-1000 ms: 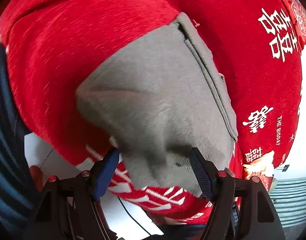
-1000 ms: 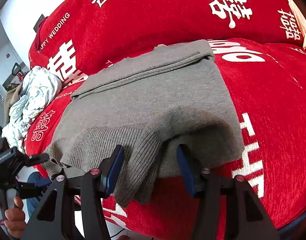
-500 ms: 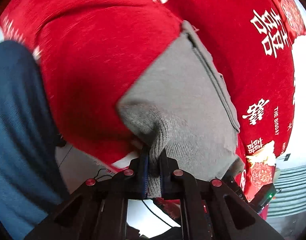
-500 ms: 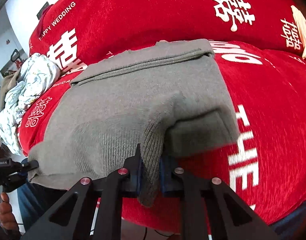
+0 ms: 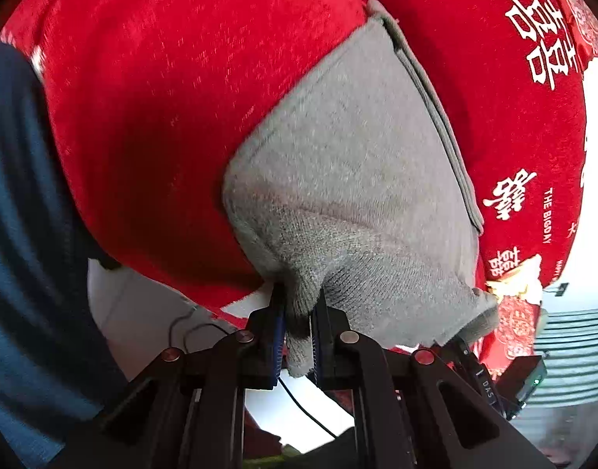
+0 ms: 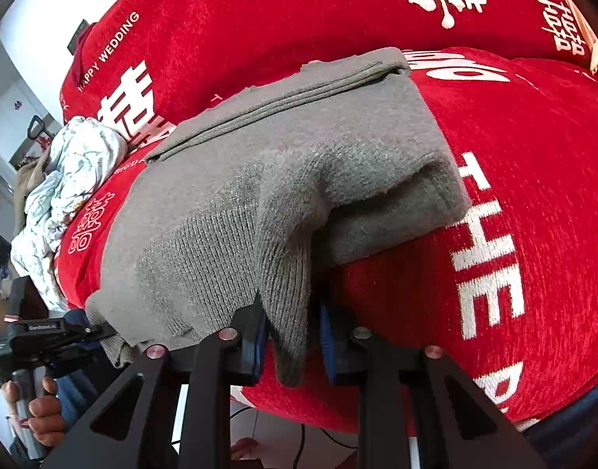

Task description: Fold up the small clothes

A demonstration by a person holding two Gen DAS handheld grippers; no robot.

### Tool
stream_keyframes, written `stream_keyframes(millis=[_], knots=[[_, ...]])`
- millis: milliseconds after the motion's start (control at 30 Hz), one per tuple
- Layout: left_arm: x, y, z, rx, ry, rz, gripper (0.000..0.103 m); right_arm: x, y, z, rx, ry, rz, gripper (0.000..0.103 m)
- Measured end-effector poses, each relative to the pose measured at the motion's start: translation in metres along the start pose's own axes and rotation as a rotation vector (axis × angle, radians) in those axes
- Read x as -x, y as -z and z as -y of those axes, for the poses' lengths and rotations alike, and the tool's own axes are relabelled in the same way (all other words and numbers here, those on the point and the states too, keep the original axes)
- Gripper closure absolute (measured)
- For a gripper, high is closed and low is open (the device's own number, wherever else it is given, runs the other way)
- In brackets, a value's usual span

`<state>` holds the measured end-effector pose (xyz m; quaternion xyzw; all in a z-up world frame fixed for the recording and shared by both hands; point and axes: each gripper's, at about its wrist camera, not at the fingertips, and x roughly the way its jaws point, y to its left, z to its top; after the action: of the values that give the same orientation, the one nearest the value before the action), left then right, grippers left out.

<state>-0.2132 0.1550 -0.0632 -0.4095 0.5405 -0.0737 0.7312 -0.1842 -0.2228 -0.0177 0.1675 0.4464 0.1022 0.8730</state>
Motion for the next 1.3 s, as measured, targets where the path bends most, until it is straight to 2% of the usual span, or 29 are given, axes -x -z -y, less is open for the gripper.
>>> stream_keyframes(millis=[67, 133, 367, 400, 433, 467, 533, 600, 733, 833, 900, 1133, 1300], knots=[[0.001, 0.000, -0.003, 0.016, 0.021, -0.003, 0.092, 0.001, -0.001, 0.001, -0.009, -0.019, 0.001, 0.061], [0.004, 0.000, -0.005, 0.027, 0.036, -0.003, 0.092, 0.006, -0.002, 0.001, -0.015, -0.025, 0.018, 0.033], [-0.004, 0.004, -0.004, 0.050, 0.073, -0.023, 0.092, 0.007, -0.010, -0.005, 0.012, -0.006, 0.031, 0.031], [-0.006, 0.005, -0.003, 0.031, 0.104, -0.017, 0.092, 0.006, -0.011, -0.007, 0.021, 0.001, 0.030, 0.040], [-0.006, 0.006, -0.001, 0.006, 0.112, -0.013, 0.094, 0.004, -0.012, -0.009, 0.034, 0.002, 0.024, 0.074], [-0.006, 0.005, -0.003, -0.002, 0.107, -0.016, 0.094, 0.002, -0.011, -0.011, 0.052, 0.006, 0.007, 0.090], [-0.001, 0.005, -0.002, -0.003, 0.113, -0.004, 0.095, 0.001, -0.010, -0.016, 0.089, 0.032, 0.000, 0.090], [0.012, 0.004, 0.003, -0.025, 0.121, 0.031, 0.095, 0.006, -0.009, -0.020, 0.106, 0.020, 0.007, 0.091], [0.054, -0.004, 0.028, -0.119, 0.151, 0.180, 0.095, 0.035, -0.014, -0.025, 0.111, -0.043, 0.081, 0.091], [0.068, -0.018, 0.057, -0.193, 0.146, 0.247, 0.095, 0.053, -0.026, -0.023, 0.087, -0.060, 0.143, 0.091], [0.070, -0.026, 0.076, -0.233, 0.137, 0.268, 0.095, 0.058, -0.035, -0.022, 0.066, -0.070, 0.169, 0.091], [0.080, -0.051, 0.132, -0.317, 0.176, 0.317, 0.095, 0.074, -0.062, -0.022, 0.015, -0.086, 0.237, 0.091], [0.078, -0.075, 0.153, -0.315, 0.183, 0.329, 0.095, 0.074, -0.088, -0.020, -0.018, -0.082, 0.267, 0.091]])
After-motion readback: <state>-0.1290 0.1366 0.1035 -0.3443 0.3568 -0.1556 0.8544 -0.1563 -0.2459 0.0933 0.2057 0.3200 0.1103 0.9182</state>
